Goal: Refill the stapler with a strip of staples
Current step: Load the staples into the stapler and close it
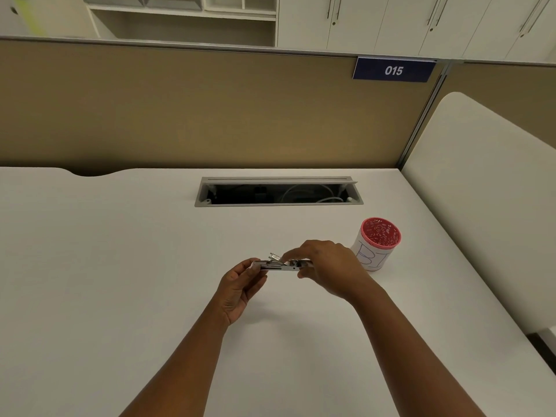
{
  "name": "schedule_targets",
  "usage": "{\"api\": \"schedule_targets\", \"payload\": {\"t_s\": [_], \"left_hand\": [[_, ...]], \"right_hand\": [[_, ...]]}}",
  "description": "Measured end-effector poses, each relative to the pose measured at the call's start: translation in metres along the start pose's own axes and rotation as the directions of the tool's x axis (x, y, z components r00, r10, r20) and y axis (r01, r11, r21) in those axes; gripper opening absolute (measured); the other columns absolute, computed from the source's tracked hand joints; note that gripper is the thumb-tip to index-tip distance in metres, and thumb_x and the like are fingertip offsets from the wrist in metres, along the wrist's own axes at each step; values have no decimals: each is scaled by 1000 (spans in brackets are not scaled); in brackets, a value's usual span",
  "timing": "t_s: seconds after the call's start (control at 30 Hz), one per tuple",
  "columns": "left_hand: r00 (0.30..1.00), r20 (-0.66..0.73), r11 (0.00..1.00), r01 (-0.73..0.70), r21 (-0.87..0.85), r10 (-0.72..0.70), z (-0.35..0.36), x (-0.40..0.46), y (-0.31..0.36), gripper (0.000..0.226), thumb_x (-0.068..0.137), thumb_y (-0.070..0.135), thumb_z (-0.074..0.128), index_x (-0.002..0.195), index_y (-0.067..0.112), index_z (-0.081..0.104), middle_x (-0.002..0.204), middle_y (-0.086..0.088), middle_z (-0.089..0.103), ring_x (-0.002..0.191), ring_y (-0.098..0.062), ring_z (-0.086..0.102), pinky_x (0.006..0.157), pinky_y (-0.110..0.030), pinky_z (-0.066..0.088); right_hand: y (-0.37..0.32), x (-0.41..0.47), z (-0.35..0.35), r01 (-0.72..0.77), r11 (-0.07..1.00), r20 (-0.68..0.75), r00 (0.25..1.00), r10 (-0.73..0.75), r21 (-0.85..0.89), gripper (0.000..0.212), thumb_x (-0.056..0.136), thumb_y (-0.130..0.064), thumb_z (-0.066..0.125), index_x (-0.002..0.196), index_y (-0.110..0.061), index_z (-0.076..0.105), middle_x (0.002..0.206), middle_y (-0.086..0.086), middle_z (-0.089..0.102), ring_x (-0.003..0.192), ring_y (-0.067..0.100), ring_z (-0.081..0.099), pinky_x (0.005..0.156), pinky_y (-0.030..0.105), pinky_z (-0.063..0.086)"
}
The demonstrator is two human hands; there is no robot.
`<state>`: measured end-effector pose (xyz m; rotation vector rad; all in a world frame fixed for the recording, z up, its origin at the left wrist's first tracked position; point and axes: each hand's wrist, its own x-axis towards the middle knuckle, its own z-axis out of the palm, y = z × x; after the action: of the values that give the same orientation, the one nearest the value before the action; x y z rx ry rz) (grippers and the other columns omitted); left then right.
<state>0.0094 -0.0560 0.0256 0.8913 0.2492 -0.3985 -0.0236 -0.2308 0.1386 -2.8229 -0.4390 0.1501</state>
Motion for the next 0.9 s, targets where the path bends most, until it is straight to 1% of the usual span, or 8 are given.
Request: {"api": "schedule_targets", "payload": {"t_s": [0.17, 0.37, 0.43, 0.53, 0.63, 0.67, 0.77, 0.9], "left_hand": [[1000, -9, 1000, -28, -5, 28, -1, 1, 2, 15, 87, -2, 50, 86, 8, 62, 64, -1, 75, 59, -8, 71, 53, -17, 57], [996, -18, 997, -82, 4, 83, -4, 1, 9, 20, 67, 6, 69, 86, 9, 62, 64, 0, 75, 60, -8, 71, 53, -16, 57], [996, -27, 996, -89, 26, 90, -7, 2, 10, 22, 65, 5, 71, 85, 9, 63, 64, 1, 74, 60, -8, 71, 54, -16, 57], [993, -38, 993, -106, 44, 108, -7, 1, 10, 13, 78, -2, 62, 84, 9, 62, 63, 2, 74, 60, -8, 71, 54, -17, 57], [992, 3, 988, -123, 90, 123, 0, 0, 11, 32, 53, 11, 76, 82, 9, 62, 63, 0, 74, 59, -9, 70, 54, -17, 57], [993, 15, 987, -119, 111, 118, 2, 0, 9, 29, 56, 8, 75, 82, 9, 62, 64, 0, 74, 59, -9, 70, 54, -17, 57], [995, 33, 979, -99, 176, 95, 9, 1, 5, 12, 80, -3, 60, 82, 8, 62, 65, -1, 75, 61, -10, 71, 54, -18, 57], [996, 40, 971, -87, 223, 80, 15, 0, 2, 9, 82, 2, 60, 84, 9, 64, 64, -1, 74, 60, -10, 70, 54, -18, 56]], "right_hand": [[2, 0, 4, 19, 1000, 16, 1000, -18, -21, 37, 89, -18, 55, 122, -34, 53, 117, 1, 62, 100, 21, 58, 67, 25, 38], [19, -6, -4, -125, 988, 12, 992, 124, 88, 52, 73, -12, 73, 118, -26, 51, 114, 2, 61, 97, 19, 57, 83, 34, 51], [29, -8, -9, -154, 969, -64, 984, 169, 193, 42, 71, -5, 74, 108, -18, 57, 104, 4, 65, 84, 15, 58, 80, 30, 52], [33, -8, -10, -116, 884, -224, 945, 239, 452, 30, 69, -6, 76, 89, -19, 59, 84, -4, 64, 72, 6, 58, 68, 11, 50], [27, -6, -1, -1, 739, -346, 884, 316, 674, 33, 69, -5, 76, 89, -22, 55, 77, -12, 62, 70, 0, 62, 61, 4, 51], [24, -5, 4, 38, 704, -370, 870, 326, 709, 34, 70, -4, 75, 91, -21, 55, 77, -13, 62, 72, -1, 63, 63, 6, 51], [13, -2, 20, 85, 734, -402, 876, 267, 674, 29, 74, -7, 72, 95, -20, 56, 83, -16, 63, 80, -1, 63, 68, 12, 51], [3, -3, 43, 122, 818, -428, 889, 162, 562, 33, 78, -14, 69, 109, -16, 60, 104, -4, 67, 90, 5, 60, 82, 25, 52]]}}
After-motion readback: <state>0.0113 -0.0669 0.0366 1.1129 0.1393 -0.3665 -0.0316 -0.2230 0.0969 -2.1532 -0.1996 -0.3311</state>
